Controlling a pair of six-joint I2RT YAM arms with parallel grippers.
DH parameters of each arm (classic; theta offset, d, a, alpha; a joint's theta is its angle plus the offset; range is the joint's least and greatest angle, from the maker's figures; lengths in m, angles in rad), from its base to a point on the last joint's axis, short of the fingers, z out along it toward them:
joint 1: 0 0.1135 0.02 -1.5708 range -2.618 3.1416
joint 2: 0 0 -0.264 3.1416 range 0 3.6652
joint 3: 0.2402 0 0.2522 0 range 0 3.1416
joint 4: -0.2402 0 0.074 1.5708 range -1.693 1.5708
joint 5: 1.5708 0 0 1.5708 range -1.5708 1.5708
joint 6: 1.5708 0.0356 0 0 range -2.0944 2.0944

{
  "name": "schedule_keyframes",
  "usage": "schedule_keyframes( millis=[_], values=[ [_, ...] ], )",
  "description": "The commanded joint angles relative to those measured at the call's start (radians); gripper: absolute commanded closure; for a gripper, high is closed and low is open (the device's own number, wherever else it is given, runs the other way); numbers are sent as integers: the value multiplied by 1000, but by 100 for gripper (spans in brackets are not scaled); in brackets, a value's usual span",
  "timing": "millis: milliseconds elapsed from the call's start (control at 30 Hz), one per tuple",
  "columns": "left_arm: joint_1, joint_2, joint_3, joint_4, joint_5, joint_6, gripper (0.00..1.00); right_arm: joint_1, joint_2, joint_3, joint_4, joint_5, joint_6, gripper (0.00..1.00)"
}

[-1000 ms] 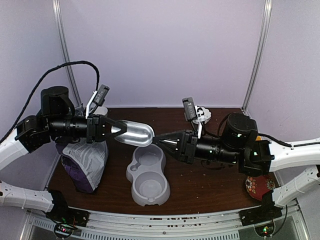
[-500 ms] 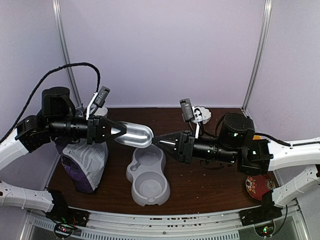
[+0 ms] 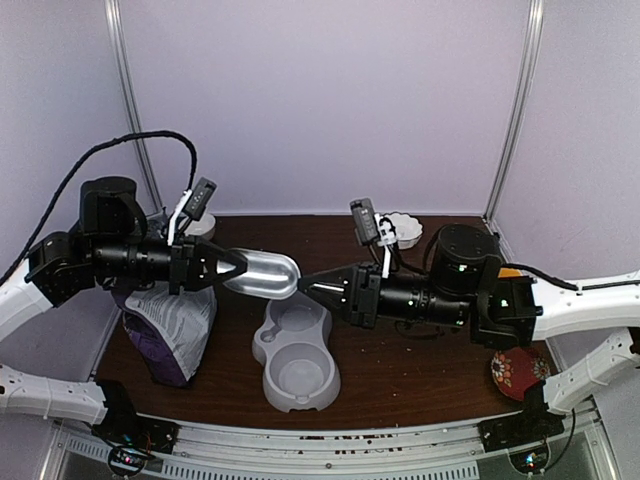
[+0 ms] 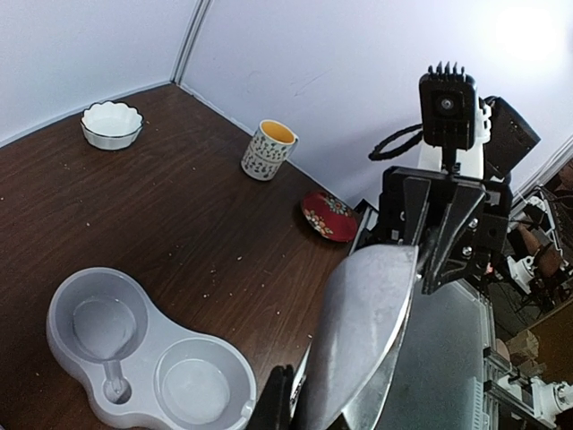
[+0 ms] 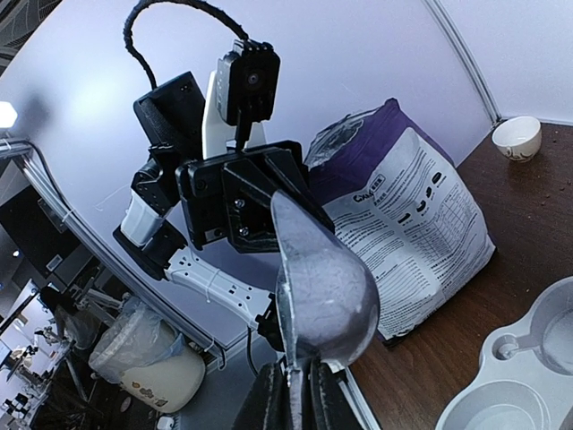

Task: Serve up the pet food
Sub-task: Pass from the left arm to the right, then adjust the pet food bag at the corner of the board.

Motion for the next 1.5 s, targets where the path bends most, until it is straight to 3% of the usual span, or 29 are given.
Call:
schedule_keyframes(
  millis=[0, 333, 400, 467, 567, 700, 967, 1233, 1467],
  values=[
    [-3, 12, 10, -62, -84, 68, 100, 22, 16, 49, -9, -3, -23, 100],
    [-3, -21, 163, -293, -295, 135, 88, 21, 17, 53, -85, 65, -72, 100],
    [-3, -23, 209, -370, -358, 144, 81, 21, 13, 46, -101, 91, -79, 100],
    [-3, -20, 272, -457, -442, 153, 72, 17, 6, 34, -115, 117, -83, 100],
    [-3, -20, 360, -559, -556, 169, 67, 5, -6, 7, -118, 137, -83, 100],
    [-3, -36, 429, -644, -674, 187, 62, 0, -21, -25, -125, 158, -84, 100],
    [-2, -54, 530, -794, -1095, 167, 56, -1, -42, -60, -144, 181, -83, 100],
    [63, -16, 635, -911, -1116, 183, 38, -2, -51, -82, -159, 194, -84, 100],
    [279, 7, 617, -897, -946, 275, 30, -2, -56, -96, -173, 200, -82, 100]
  ],
)
